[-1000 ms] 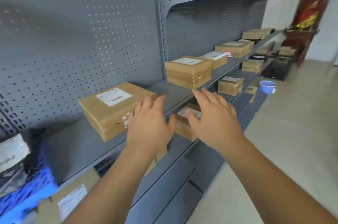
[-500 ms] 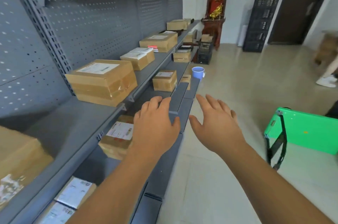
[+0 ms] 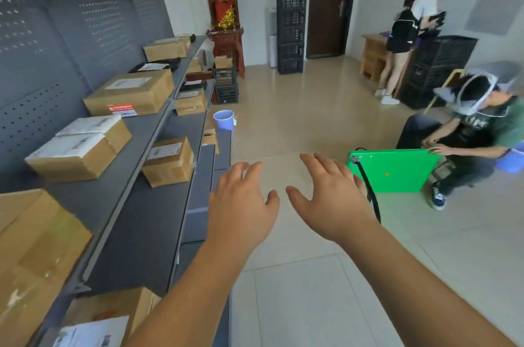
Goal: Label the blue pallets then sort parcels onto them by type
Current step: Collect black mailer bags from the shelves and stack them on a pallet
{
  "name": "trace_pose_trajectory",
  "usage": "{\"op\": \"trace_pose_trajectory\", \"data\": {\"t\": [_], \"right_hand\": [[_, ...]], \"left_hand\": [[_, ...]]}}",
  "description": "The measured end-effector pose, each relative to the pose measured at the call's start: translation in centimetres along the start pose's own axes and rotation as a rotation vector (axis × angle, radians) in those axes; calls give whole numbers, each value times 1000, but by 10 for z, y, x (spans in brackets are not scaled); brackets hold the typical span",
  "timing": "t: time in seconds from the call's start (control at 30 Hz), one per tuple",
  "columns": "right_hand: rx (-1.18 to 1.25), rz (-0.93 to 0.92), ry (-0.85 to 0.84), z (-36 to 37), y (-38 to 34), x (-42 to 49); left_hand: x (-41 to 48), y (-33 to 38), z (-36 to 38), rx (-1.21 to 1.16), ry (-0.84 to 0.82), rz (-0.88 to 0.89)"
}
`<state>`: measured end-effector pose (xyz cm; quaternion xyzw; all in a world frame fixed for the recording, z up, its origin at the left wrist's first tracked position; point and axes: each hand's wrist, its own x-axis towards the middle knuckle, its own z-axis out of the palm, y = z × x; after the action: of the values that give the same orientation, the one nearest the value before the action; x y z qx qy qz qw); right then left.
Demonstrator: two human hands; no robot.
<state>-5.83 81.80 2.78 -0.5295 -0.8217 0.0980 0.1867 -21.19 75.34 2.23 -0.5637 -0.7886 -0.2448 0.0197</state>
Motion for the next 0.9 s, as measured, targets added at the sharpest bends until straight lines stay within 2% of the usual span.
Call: {"op": "trace_pose_trajectory", "data": {"t": [0.23, 0.53, 0.9], "right_hand": [[21, 63, 44, 16, 49, 108], [70, -25, 54, 15, 105, 281], [79, -95, -19, 69, 100, 450]], "left_hand": [[119, 25, 57, 36, -3, 61], [270, 62, 104, 55, 54, -12], [420, 19, 156, 31, 46, -110]]}}
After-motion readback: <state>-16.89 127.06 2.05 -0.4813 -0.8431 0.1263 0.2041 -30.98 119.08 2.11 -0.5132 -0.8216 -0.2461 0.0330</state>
